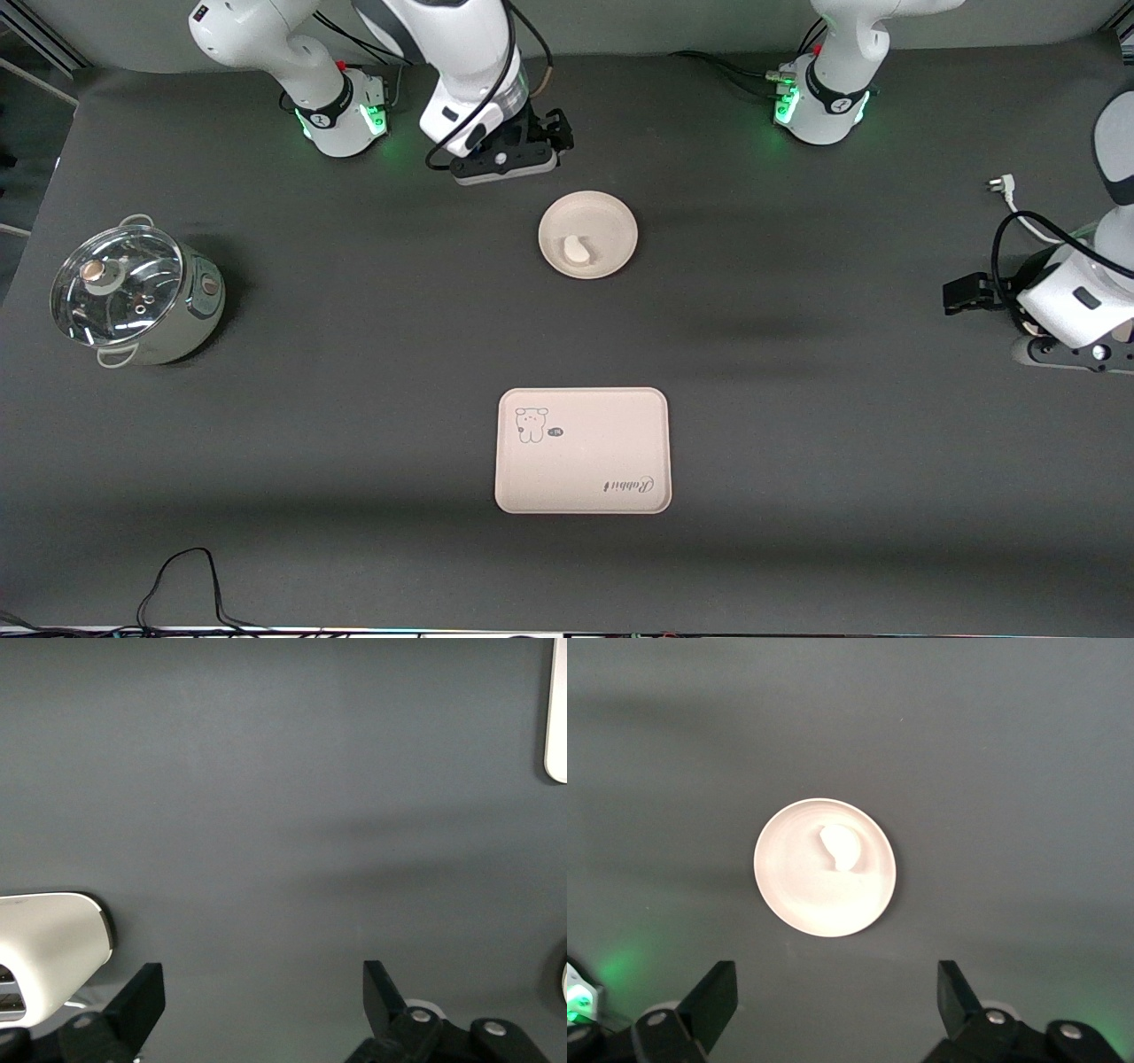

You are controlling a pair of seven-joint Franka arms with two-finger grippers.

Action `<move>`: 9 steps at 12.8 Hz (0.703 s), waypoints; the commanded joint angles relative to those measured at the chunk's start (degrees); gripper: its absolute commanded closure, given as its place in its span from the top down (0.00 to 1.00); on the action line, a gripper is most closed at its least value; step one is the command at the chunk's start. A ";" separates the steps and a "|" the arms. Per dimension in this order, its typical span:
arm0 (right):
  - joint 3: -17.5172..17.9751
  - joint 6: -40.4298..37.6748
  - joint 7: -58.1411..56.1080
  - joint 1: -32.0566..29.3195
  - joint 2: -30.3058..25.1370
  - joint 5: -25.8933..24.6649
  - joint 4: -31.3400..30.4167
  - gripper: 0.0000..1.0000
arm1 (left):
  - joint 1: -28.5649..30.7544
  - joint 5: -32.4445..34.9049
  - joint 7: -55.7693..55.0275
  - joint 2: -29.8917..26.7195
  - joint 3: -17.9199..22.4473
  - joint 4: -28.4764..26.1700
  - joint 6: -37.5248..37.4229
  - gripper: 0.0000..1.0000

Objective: Place bun in plate and plate on tray
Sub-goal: 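Lower the right gripper to the plate rim and close on it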

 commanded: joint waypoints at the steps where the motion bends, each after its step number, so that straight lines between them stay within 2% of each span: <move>1: -0.25 13.06 -2.56 0.00 -4.88 4.25 -14.28 1.00 | -1.25 -1.22 0.73 -1.73 1.75 -1.28 0.26 1.00; 3: -0.17 22.91 -4.14 0.35 -3.66 5.91 -20.79 1.00 | -0.73 -1.39 0.82 -2.09 1.75 -2.15 0.34 1.00; 5: 0.18 31.78 -8.61 0.79 -0.85 13.45 -24.76 1.00 | -0.63 -1.39 0.82 -2.87 1.75 -3.29 0.34 1.00; 8: 0.19 43.48 -11.88 4.56 6.25 20.77 -26.36 1.00 | -0.64 -1.30 0.82 -10.85 1.75 -15.57 7.18 1.00; 9: 0.19 46.91 -12.49 5.18 8.89 21.22 -26.36 1.00 | -0.72 -1.30 0.91 -11.92 1.75 -16.82 7.55 1.00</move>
